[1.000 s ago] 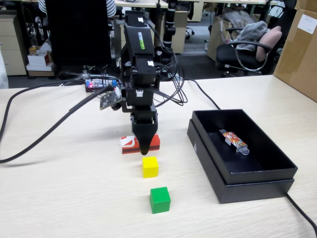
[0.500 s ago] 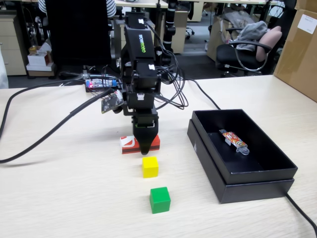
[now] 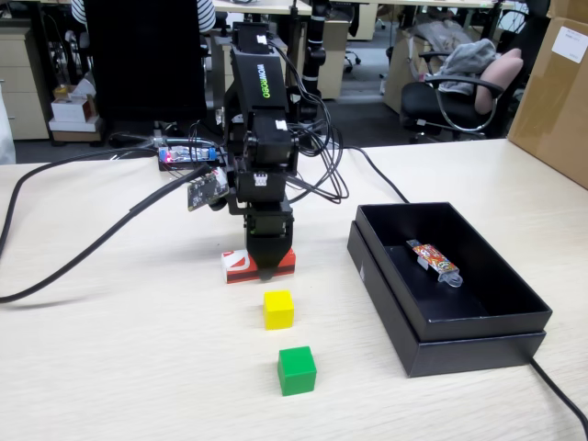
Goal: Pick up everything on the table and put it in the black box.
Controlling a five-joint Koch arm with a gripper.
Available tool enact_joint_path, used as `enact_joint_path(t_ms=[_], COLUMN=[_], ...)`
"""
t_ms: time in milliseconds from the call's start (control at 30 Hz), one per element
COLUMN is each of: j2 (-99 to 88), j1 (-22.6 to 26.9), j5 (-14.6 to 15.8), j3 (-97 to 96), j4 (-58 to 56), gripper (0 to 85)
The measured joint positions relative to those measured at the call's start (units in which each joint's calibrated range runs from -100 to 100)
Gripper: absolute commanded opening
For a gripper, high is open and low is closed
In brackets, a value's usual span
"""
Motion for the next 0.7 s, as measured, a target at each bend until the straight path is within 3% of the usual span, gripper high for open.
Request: enact_joint_path(t_ms=[467,700], j2=[-1.8,-25.3], j1=[-0.2,1.9], j5=[0.0,0.0], j3=[-0.1,1.3], j4=[-4.9,-7.3], gripper=[6.8,6.8])
